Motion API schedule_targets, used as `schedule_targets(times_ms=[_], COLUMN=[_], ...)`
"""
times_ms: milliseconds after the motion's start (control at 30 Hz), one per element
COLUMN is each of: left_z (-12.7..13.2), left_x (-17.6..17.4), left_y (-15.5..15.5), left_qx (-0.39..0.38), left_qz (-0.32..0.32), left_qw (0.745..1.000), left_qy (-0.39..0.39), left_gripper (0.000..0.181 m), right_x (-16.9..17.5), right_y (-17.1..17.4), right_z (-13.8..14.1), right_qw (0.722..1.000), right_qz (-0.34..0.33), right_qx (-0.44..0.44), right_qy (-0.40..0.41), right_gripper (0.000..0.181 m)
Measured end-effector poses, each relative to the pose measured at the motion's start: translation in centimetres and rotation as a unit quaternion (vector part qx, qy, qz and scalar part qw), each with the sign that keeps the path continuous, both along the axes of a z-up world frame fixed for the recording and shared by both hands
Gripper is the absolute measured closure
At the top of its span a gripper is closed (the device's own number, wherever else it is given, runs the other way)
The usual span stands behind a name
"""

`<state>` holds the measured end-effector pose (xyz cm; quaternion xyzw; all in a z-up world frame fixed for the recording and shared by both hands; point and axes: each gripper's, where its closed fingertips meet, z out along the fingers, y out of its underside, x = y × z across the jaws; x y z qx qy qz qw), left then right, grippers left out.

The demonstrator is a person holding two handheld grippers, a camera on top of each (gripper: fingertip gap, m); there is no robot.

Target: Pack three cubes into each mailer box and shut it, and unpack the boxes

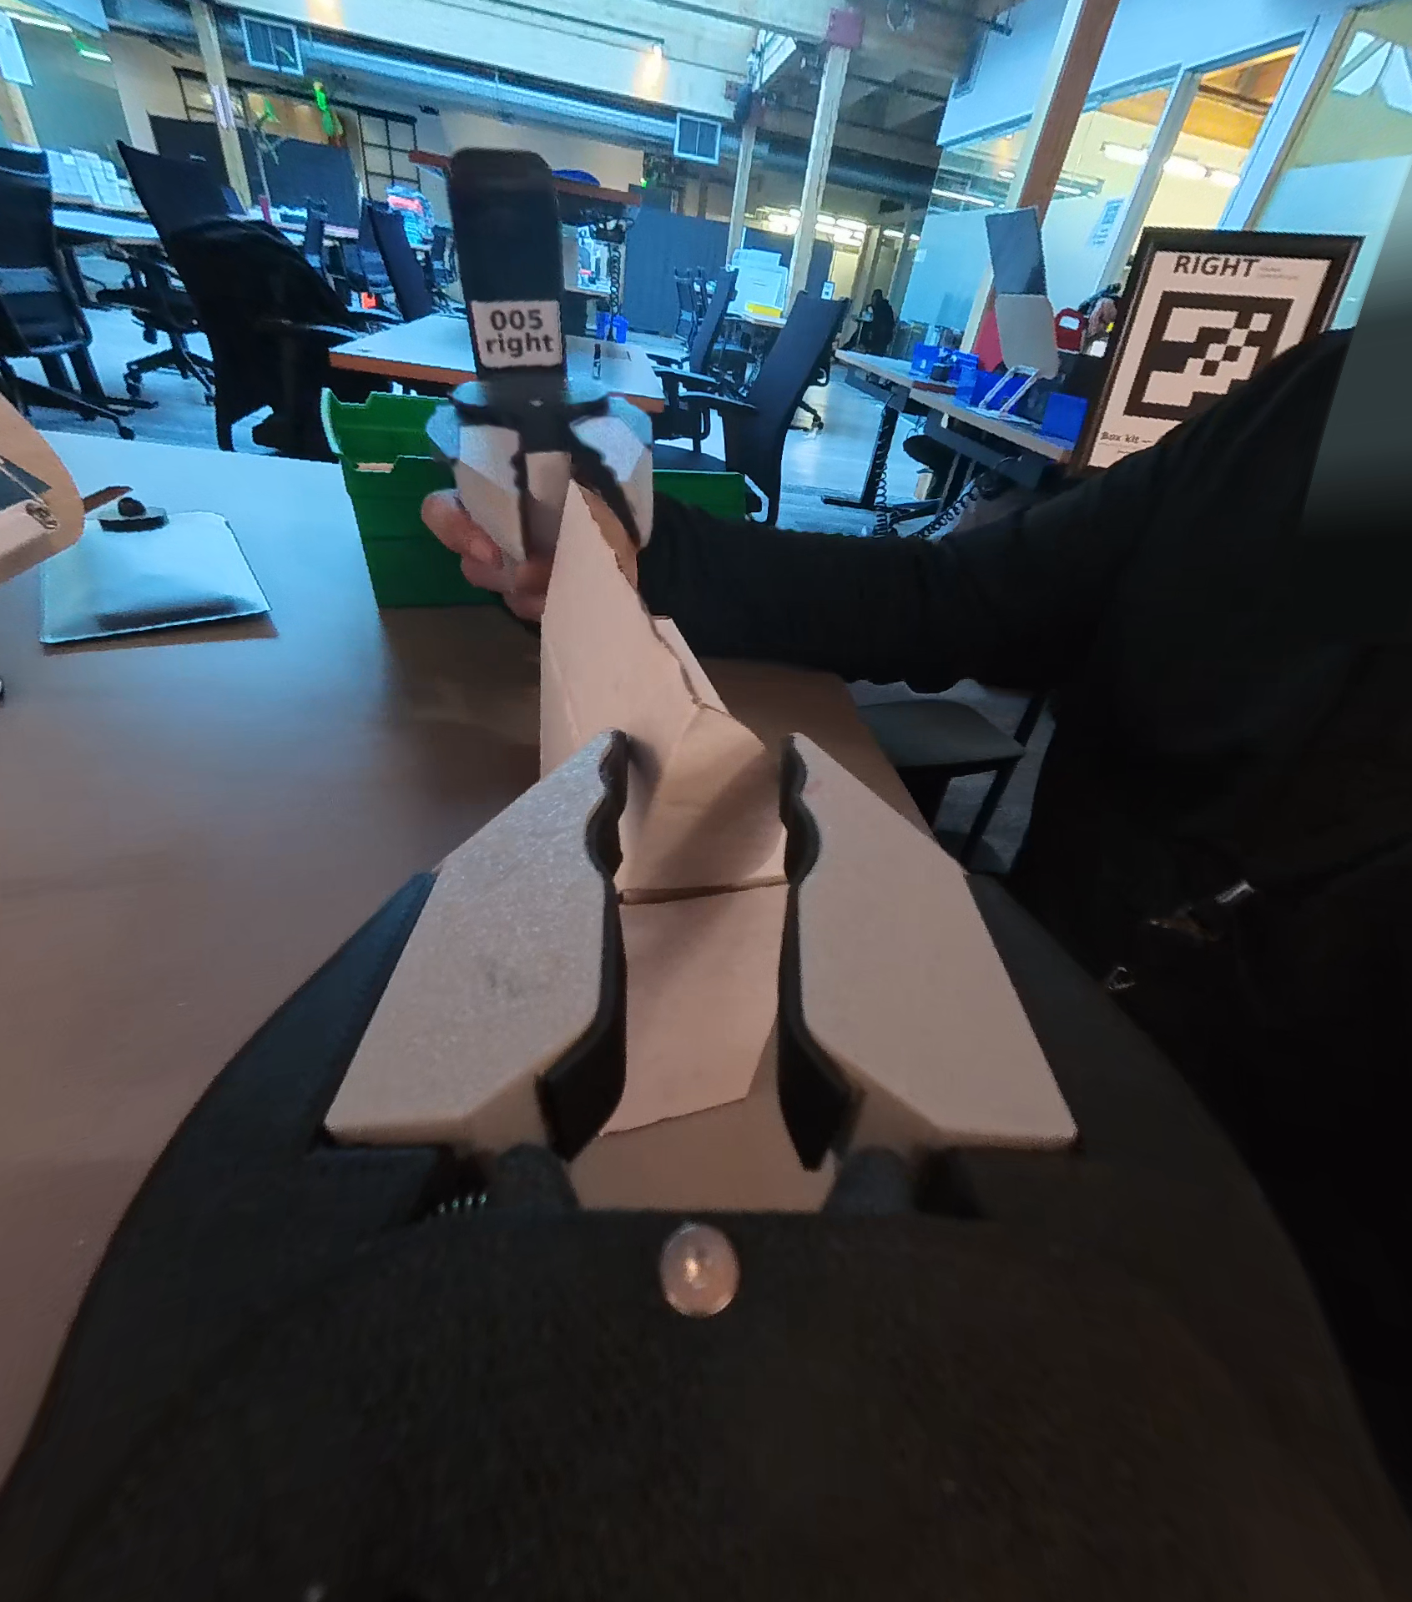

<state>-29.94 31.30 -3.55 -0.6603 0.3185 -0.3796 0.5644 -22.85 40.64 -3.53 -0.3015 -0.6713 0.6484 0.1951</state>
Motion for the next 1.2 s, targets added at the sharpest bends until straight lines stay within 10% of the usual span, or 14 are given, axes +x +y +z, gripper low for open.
schedule_targets(times_ms=[867,1033,1200], left_z=[-1.3,0.3,1.8], left_x=[0.8,0.9,0.3], left_y=[-1.2,-2.5,-2.2], left_qx=[0.049,0.041,0.078], left_qz=[0.004,-0.034,-0.008], left_qw=[0.994,0.998,0.997], left_qy=[0.101,0.044,0.027], left_gripper=[0.149,0.145,0.177], right_x=[0.5,0.7,1.1], right_y=[-1.7,-2.0,-2.6], right_z=[-1.6,-1.0,1.4], right_qw=[0.987,0.995,0.996], right_qz=[-0.047,-0.033,-0.032], right_qx=[0.151,0.088,0.059], right_qy=[0.04,0.012,0.064], right_gripper=[0.155,0.124,0.153])
